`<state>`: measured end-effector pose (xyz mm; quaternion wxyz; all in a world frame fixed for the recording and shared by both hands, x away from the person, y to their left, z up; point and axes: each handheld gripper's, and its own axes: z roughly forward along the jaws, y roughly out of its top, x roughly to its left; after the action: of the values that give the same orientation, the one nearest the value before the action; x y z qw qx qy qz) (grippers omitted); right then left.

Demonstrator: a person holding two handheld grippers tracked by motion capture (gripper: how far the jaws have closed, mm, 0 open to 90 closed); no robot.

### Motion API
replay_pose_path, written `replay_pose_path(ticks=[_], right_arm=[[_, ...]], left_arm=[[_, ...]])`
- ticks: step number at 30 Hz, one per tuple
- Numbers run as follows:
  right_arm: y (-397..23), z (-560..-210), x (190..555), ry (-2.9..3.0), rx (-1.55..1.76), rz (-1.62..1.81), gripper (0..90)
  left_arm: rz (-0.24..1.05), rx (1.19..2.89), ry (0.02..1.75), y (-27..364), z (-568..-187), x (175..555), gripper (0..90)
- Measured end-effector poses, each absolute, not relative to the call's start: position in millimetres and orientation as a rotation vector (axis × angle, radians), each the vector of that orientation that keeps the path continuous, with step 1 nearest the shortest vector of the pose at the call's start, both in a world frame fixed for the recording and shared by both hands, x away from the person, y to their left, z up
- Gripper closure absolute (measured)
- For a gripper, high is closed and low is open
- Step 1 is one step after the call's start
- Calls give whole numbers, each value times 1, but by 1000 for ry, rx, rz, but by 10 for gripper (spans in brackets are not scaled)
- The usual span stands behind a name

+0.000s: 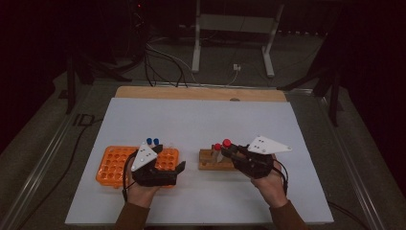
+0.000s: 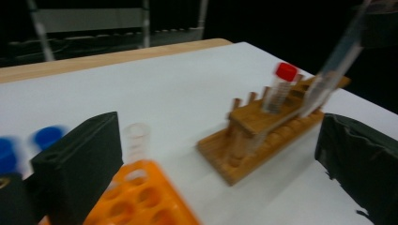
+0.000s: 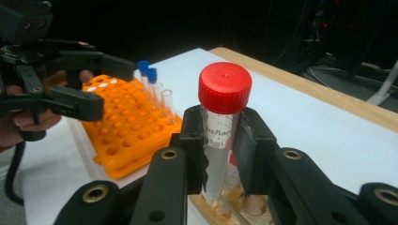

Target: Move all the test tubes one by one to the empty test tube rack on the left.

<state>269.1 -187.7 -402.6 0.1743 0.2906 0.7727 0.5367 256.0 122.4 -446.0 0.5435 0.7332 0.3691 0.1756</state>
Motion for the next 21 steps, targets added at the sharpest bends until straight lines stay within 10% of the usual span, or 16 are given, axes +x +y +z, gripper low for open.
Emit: replay_pose_path(ticks=[11, 21], right_arm=[[-173, -409, 266, 2260, 801, 1515, 749], [-162, -412, 261, 2307, 765, 1518, 749]], left_arm=[[368, 1838, 743, 72, -441, 255, 174], [342, 1914, 676, 48, -442, 256, 465]])
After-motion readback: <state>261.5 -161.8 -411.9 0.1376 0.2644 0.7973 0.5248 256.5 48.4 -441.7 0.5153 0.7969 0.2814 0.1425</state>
